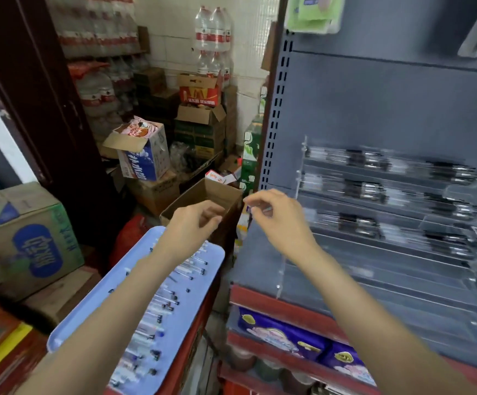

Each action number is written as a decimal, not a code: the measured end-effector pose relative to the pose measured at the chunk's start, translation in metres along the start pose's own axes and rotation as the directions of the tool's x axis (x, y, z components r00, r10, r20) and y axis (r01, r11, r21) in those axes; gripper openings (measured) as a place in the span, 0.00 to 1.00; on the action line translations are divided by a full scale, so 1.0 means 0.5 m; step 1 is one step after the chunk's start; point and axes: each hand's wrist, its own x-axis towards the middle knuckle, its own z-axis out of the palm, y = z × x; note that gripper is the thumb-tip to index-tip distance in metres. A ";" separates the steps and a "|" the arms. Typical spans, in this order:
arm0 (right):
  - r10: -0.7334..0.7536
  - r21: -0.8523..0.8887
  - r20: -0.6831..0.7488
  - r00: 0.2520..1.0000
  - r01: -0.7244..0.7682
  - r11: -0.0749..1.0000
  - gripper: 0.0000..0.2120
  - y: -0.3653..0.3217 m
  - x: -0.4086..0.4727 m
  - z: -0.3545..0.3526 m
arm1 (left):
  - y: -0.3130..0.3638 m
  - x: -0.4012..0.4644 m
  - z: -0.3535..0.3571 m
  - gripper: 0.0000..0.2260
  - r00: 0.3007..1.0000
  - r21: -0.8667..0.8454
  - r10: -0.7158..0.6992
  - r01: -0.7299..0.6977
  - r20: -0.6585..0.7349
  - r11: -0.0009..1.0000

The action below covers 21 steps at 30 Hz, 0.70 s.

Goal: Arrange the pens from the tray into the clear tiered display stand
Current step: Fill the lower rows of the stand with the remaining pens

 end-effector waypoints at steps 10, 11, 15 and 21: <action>0.268 -0.087 0.289 0.919 -0.254 0.963 0.14 -0.044 0.037 0.432 | -0.413 -0.040 -0.073 0.12 0.945 0.229 -0.223 0.168 0.237 0.959; 0.318 -0.123 0.328 0.889 -0.294 0.948 0.15 -0.033 0.035 0.465 | -0.436 -0.041 -0.069 0.13 0.933 0.252 -0.230 0.161 0.277 0.954; 0.445 -0.325 0.373 0.814 -0.335 0.884 0.21 0.014 0.024 0.558 | -0.516 -0.040 -0.028 0.18 0.872 0.305 -0.201 0.063 0.446 0.950; 0.543 -0.510 0.328 0.773 -0.339 0.791 0.20 0.073 0.020 0.600 | -0.575 -0.032 0.027 0.23 0.838 0.365 -0.048 -0.185 0.544 0.912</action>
